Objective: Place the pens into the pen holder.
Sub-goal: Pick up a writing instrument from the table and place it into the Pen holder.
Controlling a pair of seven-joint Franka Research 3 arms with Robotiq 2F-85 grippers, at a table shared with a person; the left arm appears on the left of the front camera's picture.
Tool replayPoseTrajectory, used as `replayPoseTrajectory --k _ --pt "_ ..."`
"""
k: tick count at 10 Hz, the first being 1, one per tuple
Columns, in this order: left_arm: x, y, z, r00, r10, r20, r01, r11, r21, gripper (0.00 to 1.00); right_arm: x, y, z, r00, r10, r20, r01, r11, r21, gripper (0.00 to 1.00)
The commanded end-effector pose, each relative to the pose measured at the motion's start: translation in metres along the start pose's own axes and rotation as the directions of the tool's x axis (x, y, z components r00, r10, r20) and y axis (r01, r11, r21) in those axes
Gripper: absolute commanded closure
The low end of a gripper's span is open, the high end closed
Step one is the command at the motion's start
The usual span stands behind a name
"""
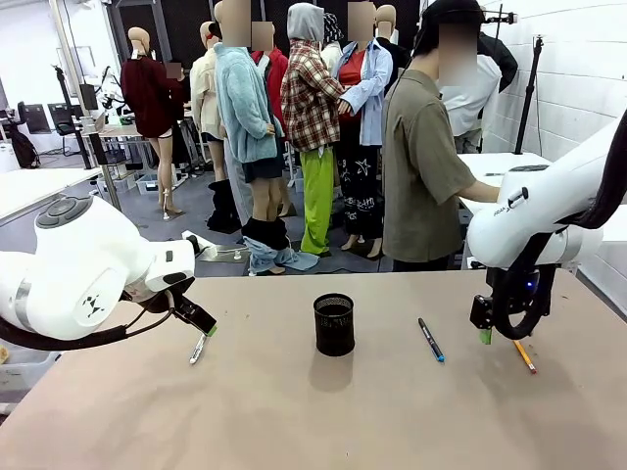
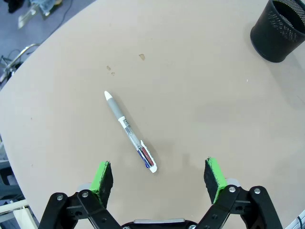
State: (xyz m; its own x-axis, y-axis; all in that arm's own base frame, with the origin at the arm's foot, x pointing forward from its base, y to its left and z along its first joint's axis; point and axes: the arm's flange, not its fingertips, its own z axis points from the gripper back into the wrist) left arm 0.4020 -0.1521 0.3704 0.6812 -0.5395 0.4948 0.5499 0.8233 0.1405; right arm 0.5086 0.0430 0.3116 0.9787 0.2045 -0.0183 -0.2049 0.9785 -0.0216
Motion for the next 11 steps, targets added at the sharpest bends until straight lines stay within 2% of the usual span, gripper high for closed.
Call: replayPoseTrajectory --k 1,5,6,10,11 --pt "0.000 0.001 0.001 1.000 0.003 0.002 -0.003 1.000 0.000 0.00 0.011 -0.002 -0.008 0.999 -0.044 -0.004 0.044 0.999 -0.002 0.00" --pt "0.000 0.001 0.001 1.000 0.003 0.002 -0.003 1.000 0.000 0.00 0.015 -0.010 -0.020 0.998 -0.060 -0.023 0.061 0.998 0.018 0.00" --pt "0.000 0.001 0.001 1.000 0.003 0.002 -0.003 1.000 0.000 0.00 0.013 -0.013 -0.021 0.998 -0.068 -0.012 0.068 0.997 0.022 0.11" --pt "0.000 0.001 0.001 1.000 0.003 0.002 -0.003 1.000 0.000 0.00 0.011 -0.017 -0.019 0.998 -0.053 -0.022 0.053 0.998 0.028 0.90" --pt "0.000 0.001 0.001 1.000 0.003 0.002 -0.003 1.000 0.000 0.00 0.012 -0.018 -0.019 0.999 -0.045 -0.029 0.046 0.999 0.029 1.00"
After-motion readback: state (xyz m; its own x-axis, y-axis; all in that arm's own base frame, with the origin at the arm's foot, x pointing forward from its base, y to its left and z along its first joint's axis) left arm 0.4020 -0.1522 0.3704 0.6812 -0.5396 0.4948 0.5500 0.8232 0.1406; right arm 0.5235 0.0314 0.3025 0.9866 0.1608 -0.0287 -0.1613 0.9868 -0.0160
